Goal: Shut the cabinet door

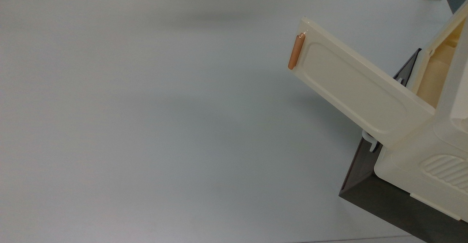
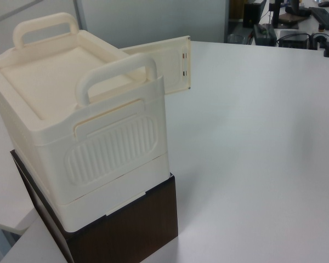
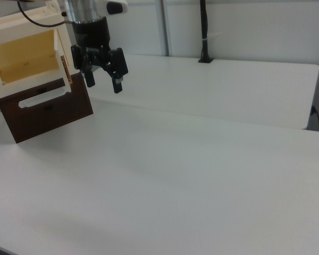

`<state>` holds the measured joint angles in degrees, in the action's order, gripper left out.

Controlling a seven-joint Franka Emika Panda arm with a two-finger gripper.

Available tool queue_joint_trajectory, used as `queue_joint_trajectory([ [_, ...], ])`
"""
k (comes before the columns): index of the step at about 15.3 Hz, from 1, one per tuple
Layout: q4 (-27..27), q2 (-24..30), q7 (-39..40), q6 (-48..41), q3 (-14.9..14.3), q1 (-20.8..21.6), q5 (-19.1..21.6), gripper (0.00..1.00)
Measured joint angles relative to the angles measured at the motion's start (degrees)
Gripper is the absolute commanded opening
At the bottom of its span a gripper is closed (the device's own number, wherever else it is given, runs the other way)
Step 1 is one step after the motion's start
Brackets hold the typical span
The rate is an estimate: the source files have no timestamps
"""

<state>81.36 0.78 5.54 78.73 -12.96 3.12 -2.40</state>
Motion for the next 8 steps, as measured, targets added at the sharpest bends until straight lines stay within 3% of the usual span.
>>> queue_joint_trajectory([
  [4,0.26,-0.36,3.36,-0.04,-0.02,-2.20,3.78,1.00],
  [8,0.31,-0.55,4.98,-0.04,-0.02,-3.88,4.68,1.00],
])
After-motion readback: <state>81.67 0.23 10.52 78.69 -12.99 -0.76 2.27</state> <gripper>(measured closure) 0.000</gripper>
